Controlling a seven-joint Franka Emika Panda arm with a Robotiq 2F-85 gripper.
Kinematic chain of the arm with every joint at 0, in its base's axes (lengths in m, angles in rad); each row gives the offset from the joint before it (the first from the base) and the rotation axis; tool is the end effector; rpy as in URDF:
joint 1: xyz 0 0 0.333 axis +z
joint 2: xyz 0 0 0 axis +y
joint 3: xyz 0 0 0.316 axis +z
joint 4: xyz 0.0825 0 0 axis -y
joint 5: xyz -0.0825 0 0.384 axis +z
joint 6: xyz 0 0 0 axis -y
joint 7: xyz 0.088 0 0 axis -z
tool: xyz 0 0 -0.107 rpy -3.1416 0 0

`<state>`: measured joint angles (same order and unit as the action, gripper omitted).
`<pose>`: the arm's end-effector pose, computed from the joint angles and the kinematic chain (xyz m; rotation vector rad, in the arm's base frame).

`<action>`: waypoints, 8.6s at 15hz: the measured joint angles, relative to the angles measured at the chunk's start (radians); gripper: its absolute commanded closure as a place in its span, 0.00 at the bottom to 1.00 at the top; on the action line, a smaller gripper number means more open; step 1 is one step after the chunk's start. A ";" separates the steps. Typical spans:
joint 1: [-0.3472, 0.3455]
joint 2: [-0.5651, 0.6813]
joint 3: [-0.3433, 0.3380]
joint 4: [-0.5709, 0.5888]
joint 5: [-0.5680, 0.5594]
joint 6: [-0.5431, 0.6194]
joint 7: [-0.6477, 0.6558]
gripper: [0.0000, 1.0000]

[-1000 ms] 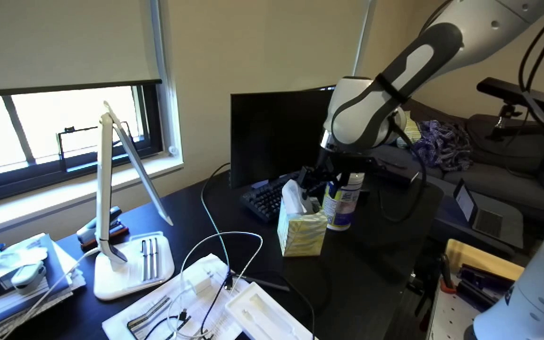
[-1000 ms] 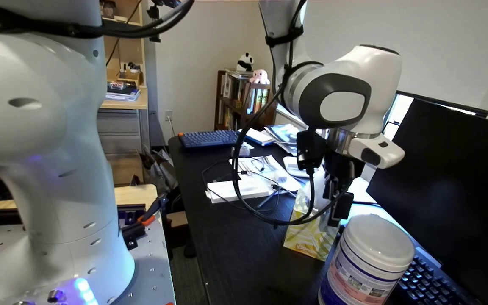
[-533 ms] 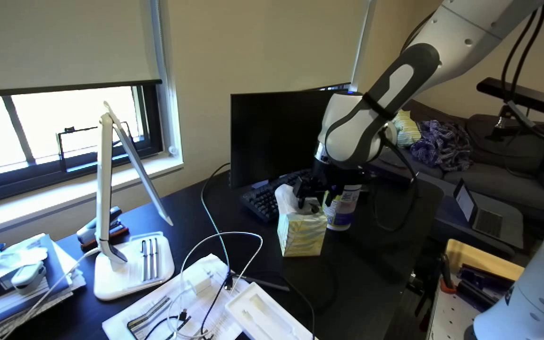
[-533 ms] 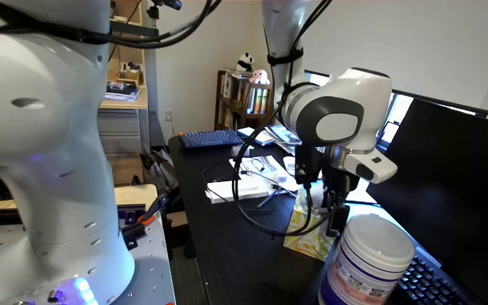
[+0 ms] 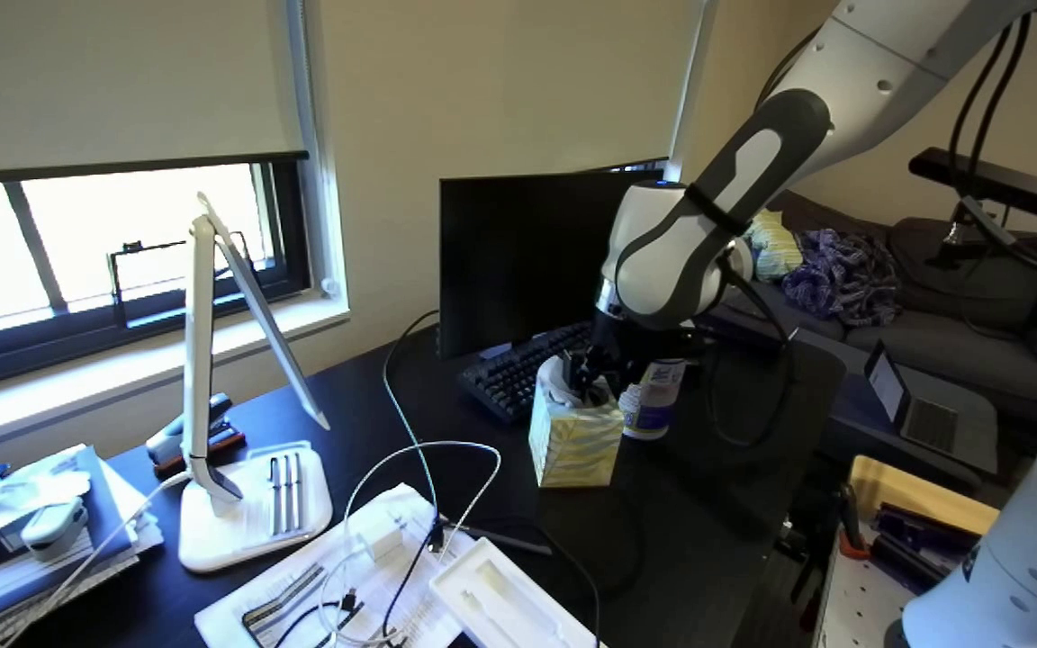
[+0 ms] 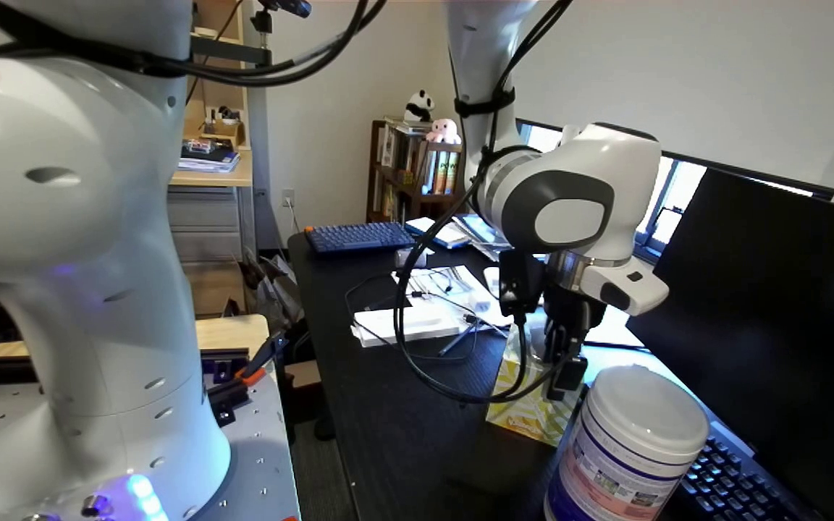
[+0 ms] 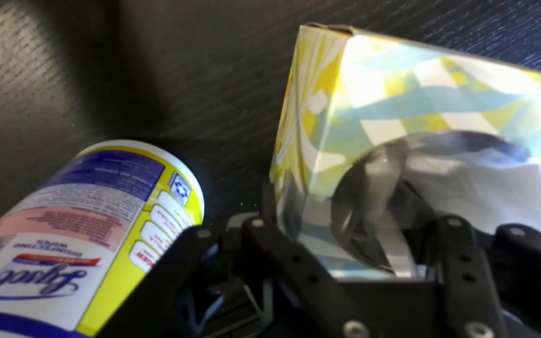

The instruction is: Move the tissue box to the right

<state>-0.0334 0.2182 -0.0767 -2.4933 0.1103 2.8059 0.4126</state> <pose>0.4779 -0.0593 0.2111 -2.9506 0.9492 -0.1409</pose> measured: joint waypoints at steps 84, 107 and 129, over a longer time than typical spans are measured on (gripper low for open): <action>-0.474 0.100 -0.432 0.250 -0.022 -0.232 -0.014 0.99; -0.495 0.310 -0.429 0.392 0.056 -0.075 -0.033 0.56; -0.496 0.248 -0.413 0.480 0.091 -0.280 -0.033 0.00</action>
<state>-0.5292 0.4661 -0.4893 -2.0129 0.2010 2.5264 0.3792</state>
